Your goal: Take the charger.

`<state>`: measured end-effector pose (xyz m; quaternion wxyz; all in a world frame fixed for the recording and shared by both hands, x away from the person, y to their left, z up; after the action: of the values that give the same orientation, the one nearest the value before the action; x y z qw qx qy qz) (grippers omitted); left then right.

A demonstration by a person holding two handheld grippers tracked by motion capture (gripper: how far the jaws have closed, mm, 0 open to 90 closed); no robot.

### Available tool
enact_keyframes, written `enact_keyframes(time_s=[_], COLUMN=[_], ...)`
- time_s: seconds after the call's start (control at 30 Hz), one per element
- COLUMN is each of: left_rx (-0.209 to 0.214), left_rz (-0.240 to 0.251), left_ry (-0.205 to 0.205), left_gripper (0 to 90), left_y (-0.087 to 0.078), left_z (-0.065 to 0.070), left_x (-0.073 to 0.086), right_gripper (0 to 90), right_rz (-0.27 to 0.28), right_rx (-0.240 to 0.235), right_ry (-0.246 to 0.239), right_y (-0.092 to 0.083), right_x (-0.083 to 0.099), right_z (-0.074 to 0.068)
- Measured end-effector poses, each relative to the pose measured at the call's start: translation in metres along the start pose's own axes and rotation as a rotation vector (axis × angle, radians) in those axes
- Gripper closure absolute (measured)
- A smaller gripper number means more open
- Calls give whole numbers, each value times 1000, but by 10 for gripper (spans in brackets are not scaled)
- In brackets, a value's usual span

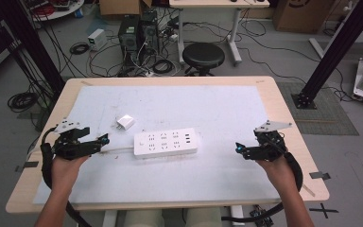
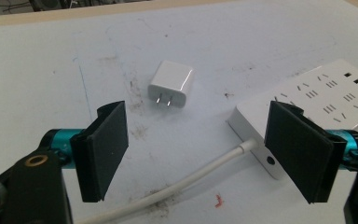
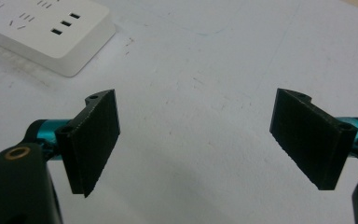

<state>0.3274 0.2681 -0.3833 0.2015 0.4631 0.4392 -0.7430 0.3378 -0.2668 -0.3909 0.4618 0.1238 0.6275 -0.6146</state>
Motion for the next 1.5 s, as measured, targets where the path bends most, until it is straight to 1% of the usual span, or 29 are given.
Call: enact_keyframes(time_s=[0.03,0.07,0.1,0.13,0.2,0.23,0.27,0.3,0.33,0.43,0.47,0.5,0.57,0.6,0.73,0.77,0.8,0.83,0.9,1.0,1.07,1.1,1.17,1.2,1.23,1.3,1.33,1.43,1.5], left_rx=[10,10,7,7,32,53,64,64,75,116,125,125,147,147,137,142,151,155,151,148,134,134,98,92,90,90,82,76,85], left_rz=[28,28,67,67,94,108,118,118,117,99,99,99,117,117,103,104,101,109,113,95,75,75,73,73,69,69,66,57,35], left_ry=[18,18,77,77,111,126,154,154,158,133,115,115,106,106,128,140,169,181,187,157,137,137,144,147,142,120,103,89,84], left_gripper=[217,221,222,221,221,221,215,209,196,176,176,176,176,176,176,176,179,180,181,180,180,180,180,180,180,180,177,177,177], left_y=[0,0,0,0,0,1,3,3,5,11,14,14,20,20,28,30,33,36,39,50,58,58,62,64,65,67,69,74,81], left_z=[1,1,3,3,4,4,2,2,1,-1,-3,-3,-6,-6,-11,-13,-15,-16,-17,-23,-26,-26,-29,-31,-34,-41,-46,-50,-53], left_x=[-1,-1,-2,-2,-4,-5,-6,-6,-7,-10,-12,-12,-16,-16,-23,-25,-28,-29,-30,-29,-28,-28,-27,-26,-26,-26,-25,-23,-20], right_gripper=[160,160,160,160,160,160,160,160,160,160,160,160,160,160,160,161,160,160,160,160,160,160,160,161,160,160,160,160,160], right_rz=[1,1,6,4,5,3,4,7,8,11,12,12,8,8,6,1,-2,-1,2,2,0,1,-2,1,4,7,2,-1,-1], right_rx=[-2,-2,-2,-2,-4,-3,-6,-7,-10,-11,-14,-14,-23,-23,-24,-32,-32,-34,-36,-37,-38,-38,-39,-38,-42,-44,-44,-44,-46], right_ry=[0,0,-4,-4,-1,-4,-3,-4,-3,-8,-11,-11,-13,-13,-5,-10,-9,-6,-6,1,3,-2,3,5,6,0,4,6,4], right_y=[-1,-1,-1,-2,-2,-2,-2,-2,-2,-1,0,0,3,3,5,6,7,7,7,8,9,9,9,9,9,9,10,11,12], right_x=[0,0,-1,-1,-1,-1,-3,-3,-4,-6,-6,-6,-7,-7,-9,-10,-10,-11,-11,-12,-12,-13,-12,-12,-12,-13,-13,-13,-15], right_z=[-1,-1,-2,-2,-3,-3,-4,-4,-5,-7,-9,-9,-10,-10,-11,-12,-13,-13,-14,-15,-16,-16,-17,-18,-18,-18,-20,-20,-21])
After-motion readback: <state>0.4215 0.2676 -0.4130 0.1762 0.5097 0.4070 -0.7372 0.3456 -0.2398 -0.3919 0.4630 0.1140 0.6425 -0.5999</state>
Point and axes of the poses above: each handheld gripper's, and its own axes: y roughly forward along the jaws, x roughly out of its underside, z roughly to its right, the point moved 3 cm from there along y, roughly forward along the jaws, and after that the axes turned 10 degrees about x, right-handed, at the moved point
